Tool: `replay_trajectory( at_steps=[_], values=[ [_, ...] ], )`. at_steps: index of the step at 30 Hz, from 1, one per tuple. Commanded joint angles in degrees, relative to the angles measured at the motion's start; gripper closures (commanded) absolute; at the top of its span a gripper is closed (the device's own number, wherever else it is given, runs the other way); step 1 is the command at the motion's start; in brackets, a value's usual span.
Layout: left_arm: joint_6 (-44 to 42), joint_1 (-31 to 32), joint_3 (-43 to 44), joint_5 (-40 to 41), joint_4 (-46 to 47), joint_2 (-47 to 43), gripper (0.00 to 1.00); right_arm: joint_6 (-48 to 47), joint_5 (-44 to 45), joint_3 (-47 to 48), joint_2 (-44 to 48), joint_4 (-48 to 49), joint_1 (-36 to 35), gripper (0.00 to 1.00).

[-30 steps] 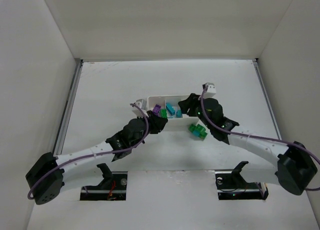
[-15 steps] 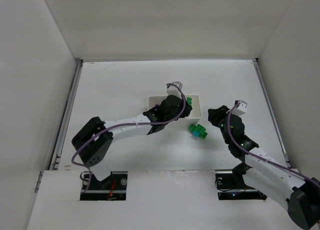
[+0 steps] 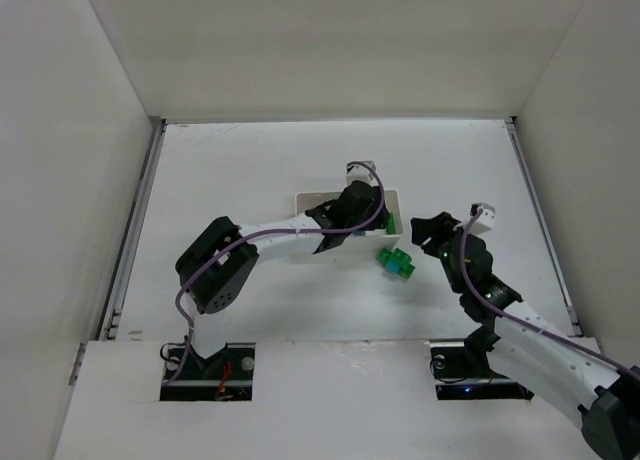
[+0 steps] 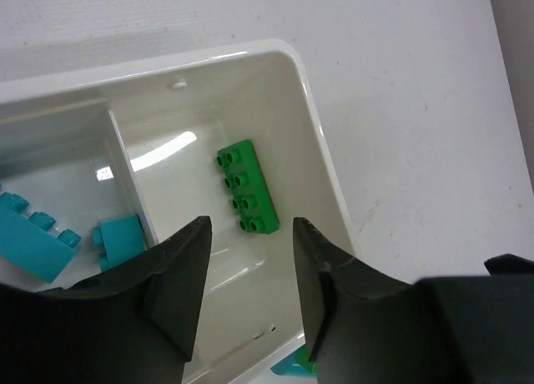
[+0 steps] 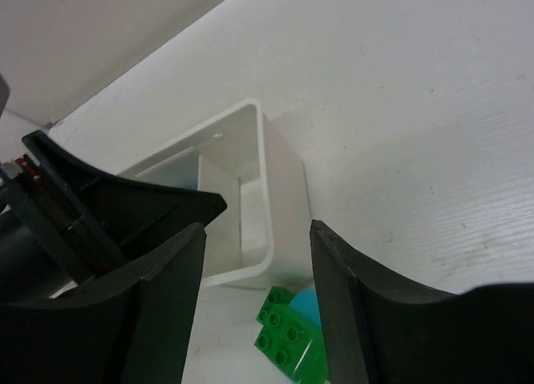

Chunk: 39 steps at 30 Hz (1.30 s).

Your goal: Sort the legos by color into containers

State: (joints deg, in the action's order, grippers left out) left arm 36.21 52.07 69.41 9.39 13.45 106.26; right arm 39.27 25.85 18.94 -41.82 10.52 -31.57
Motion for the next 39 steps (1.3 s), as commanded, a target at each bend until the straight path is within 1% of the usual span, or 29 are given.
replay_trajectory(
  at_steps=[1,5,11,13,15,16,19,21,27,30,32,36,39],
  values=[
    [-1.66,-0.09,2.31,-0.42,0.79,-2.72,0.57,0.46,1.05,0.22,2.80,-3.56,-3.00,0.40],
    [-1.93,-0.09,-0.75,-0.60,1.57,-7.28,0.57,0.46,2.71,2.41,1.40,-10.16,-9.68,0.35],
    [-0.44,-0.53,-11.38,-0.77,5.18,-17.64,0.56,-2.17,3.77,9.00,-5.19,-20.79,-16.36,0.24],
    [-0.35,-0.62,-15.25,-0.77,5.70,-21.60,0.56,-2.88,6.83,11.37,-7.21,-23.61,-18.21,0.21],
    [0.35,-0.79,-18.59,-0.69,5.80,-25.73,0.56,-4.02,12.01,12.43,-9.67,-24.50,-19.09,0.20],
    [0.79,-0.79,-20.35,-0.77,5.71,-27.84,0.56,-4.72,13.17,12.87,-11.42,-24.50,-19.09,0.20],
    [1.41,-0.35,-25.62,-0.07,5.97,-34.52,0.56,-7.88,13.44,14.45,-16.96,-24.41,-18.92,0.21],
    [2.28,-0.44,-28.44,0.37,5.27,-38.30,0.56,-8.24,13.88,15.34,-19.60,-24.76,-18.66,0.21],
    [4.57,-1.14,-36.17,0.81,3.95,-46.66,0.56,-9.73,13.35,16.13,-22.25,-23.80,-17.87,0.21],
    [5.63,-2.20,-38.46,0.46,1.76,-49.12,0.56,-10.78,11.43,16.13,-23.30,-22.40,-16.46,0.24],
    [5.72,-2.46,-39.78,0.72,1.23,-50.27,0.56,-10.79,10.11,15.87,-23.57,-21.51,-16.11,0.29],
    [6.51,-2.82,-41.01,0.63,-1.41,-52.55,0.56,-9.82,6.16,15.86,-24.44,-20.98,-16.28,0.37],
    [7.56,-2.73,-43.03,0.72,-1.85,-54.31,0.56,-8.25,5.10,15.78,-24.71,-20.98,-16.28,0.45]
  ],
)
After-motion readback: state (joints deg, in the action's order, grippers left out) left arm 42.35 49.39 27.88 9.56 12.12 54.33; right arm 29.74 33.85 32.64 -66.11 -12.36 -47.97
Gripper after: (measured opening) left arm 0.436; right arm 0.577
